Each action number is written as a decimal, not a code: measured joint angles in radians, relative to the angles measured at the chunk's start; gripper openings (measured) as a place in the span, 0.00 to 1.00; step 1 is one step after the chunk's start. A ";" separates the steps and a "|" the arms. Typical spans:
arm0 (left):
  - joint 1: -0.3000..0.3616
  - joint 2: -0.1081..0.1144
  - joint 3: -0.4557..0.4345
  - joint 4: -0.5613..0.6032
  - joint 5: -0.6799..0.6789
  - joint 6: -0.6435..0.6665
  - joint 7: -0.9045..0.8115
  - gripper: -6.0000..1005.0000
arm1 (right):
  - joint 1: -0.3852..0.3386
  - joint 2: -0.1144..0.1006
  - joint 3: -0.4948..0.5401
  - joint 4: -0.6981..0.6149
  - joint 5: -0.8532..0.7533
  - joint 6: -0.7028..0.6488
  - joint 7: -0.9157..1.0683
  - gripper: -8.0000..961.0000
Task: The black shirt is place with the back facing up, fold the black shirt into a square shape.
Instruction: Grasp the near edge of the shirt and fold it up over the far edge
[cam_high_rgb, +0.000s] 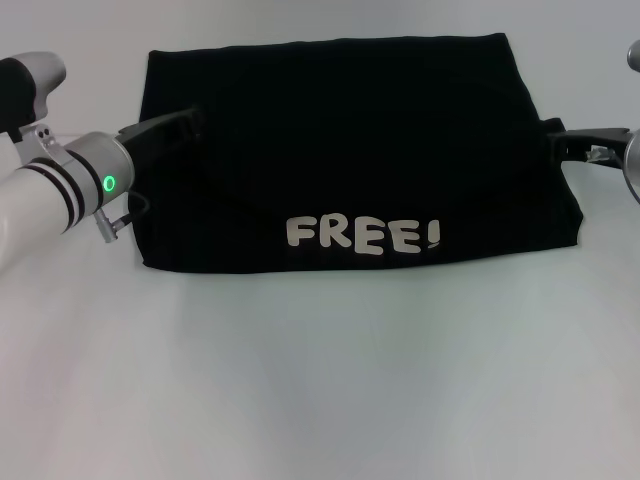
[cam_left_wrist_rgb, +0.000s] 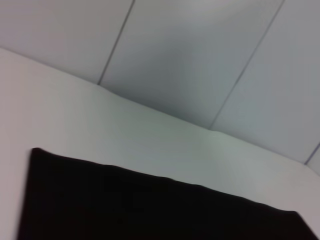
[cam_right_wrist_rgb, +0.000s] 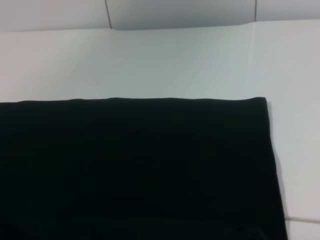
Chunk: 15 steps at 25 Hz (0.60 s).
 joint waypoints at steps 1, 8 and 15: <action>0.000 0.000 0.000 0.000 0.000 0.008 0.000 0.04 | -0.002 0.000 -0.003 0.000 0.000 -0.006 0.000 0.10; 0.003 0.000 0.067 0.008 0.001 0.052 0.000 0.04 | -0.015 0.001 -0.041 -0.013 -0.008 -0.054 0.002 0.16; 0.020 -0.003 0.090 0.062 -0.017 0.129 -0.016 0.32 | -0.032 0.001 -0.051 -0.054 -0.008 -0.087 0.002 0.32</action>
